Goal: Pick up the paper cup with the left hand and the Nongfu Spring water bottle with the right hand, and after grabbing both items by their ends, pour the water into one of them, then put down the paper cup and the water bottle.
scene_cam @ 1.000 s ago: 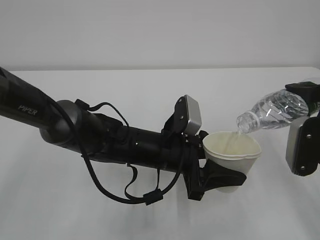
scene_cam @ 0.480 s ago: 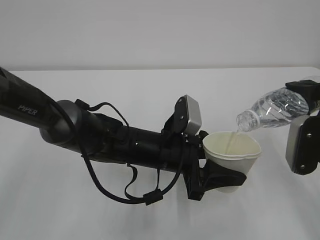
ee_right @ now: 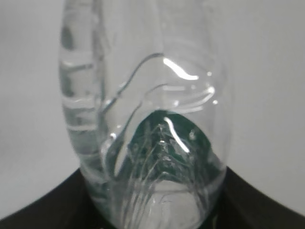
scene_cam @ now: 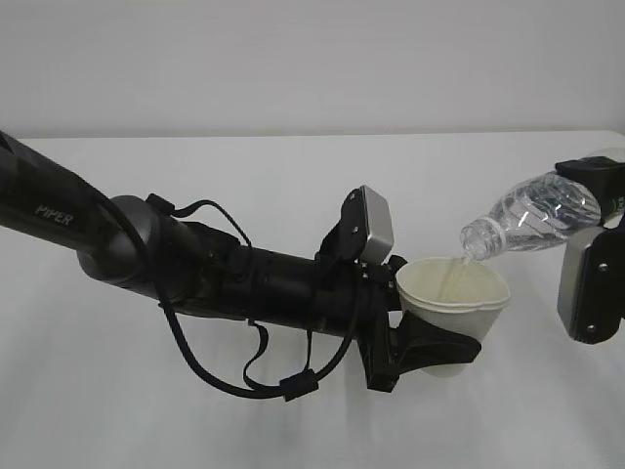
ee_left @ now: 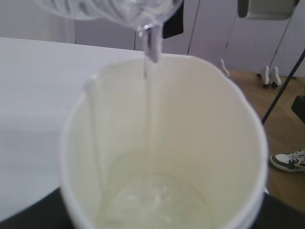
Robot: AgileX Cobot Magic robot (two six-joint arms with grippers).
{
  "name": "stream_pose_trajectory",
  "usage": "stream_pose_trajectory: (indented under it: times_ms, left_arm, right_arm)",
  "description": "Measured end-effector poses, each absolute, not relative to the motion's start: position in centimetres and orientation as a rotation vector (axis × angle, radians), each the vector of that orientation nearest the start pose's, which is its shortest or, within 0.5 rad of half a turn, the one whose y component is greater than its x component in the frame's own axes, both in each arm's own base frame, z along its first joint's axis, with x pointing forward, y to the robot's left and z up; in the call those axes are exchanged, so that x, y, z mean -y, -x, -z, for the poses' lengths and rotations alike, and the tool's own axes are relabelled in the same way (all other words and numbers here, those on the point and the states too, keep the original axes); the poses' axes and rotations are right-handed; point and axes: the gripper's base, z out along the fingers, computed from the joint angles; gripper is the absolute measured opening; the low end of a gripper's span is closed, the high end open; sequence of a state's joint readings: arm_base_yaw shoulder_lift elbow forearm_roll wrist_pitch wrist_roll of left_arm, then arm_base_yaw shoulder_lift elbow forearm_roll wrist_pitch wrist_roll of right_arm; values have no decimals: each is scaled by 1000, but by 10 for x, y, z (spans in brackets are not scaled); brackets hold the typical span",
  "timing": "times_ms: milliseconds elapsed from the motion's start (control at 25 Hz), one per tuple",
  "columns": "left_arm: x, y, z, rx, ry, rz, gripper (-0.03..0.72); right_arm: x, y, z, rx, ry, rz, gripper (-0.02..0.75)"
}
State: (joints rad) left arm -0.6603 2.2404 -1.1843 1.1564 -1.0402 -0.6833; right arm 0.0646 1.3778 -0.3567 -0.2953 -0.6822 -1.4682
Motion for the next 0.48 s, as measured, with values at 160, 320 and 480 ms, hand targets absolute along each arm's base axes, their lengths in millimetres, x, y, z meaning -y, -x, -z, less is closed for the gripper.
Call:
stream_pose_trajectory:
  times_ms: [160,320,480]
  left_arm:
    - [313,-286,-106,-1455,-1329,1197,425]
    - [313,-286,-106,-1455,-1329,1197,425]
    - [313,-286,-106,-1455,-1329,1197,425]
  right_arm:
    - [-32,-235,-195,-1130,1593,953,405]
    - [-33,-235,-195,-1127,1596,953,405]
    - [-33,-235,-195,-1128,1595,953,405]
